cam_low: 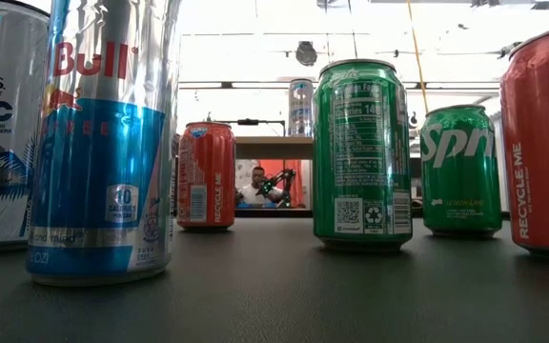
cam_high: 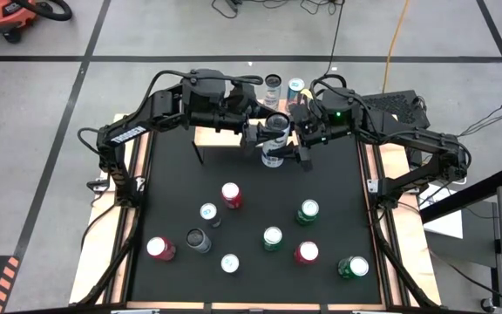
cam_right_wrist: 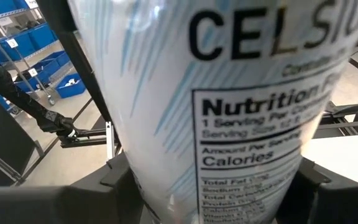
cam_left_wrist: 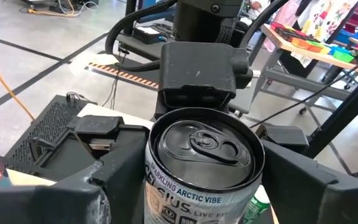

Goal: Place canned beverage on shelf
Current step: Put the right white soda can on the shelf aligned with the other white soda can

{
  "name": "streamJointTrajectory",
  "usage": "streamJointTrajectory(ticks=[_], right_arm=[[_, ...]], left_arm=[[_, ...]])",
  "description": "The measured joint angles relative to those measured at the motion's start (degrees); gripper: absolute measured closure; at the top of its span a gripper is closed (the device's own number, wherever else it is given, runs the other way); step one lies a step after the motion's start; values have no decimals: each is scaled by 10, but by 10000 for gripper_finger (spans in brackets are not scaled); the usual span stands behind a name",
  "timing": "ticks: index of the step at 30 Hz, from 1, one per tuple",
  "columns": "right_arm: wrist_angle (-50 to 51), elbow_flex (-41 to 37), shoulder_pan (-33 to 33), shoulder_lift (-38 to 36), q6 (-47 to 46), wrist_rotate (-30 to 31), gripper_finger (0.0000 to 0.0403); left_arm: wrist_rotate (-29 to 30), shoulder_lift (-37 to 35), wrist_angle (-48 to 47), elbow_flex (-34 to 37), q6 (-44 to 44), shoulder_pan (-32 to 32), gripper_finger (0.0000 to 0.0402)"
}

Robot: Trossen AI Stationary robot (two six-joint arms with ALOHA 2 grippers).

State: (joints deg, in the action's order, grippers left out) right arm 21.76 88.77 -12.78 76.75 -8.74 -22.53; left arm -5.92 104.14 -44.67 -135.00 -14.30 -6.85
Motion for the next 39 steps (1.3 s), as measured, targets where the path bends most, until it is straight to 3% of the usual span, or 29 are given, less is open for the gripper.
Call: streamJointTrajectory(ticks=[5,13,26,39], right_arm=[[0,0,0,0,-2,0,164],[1,0,0,0,-1,5,162],[14,0,0,-1,-56,33,55],[88,0,-11,-33,-68,30,46]], left_arm=[[-3,0,-3,0,1,-4,147],[-6,0,-7,0,10,-7,152],[-4,1,-17,1,11,-19,154],[-44,-15,-7,0,38,-36,154]])
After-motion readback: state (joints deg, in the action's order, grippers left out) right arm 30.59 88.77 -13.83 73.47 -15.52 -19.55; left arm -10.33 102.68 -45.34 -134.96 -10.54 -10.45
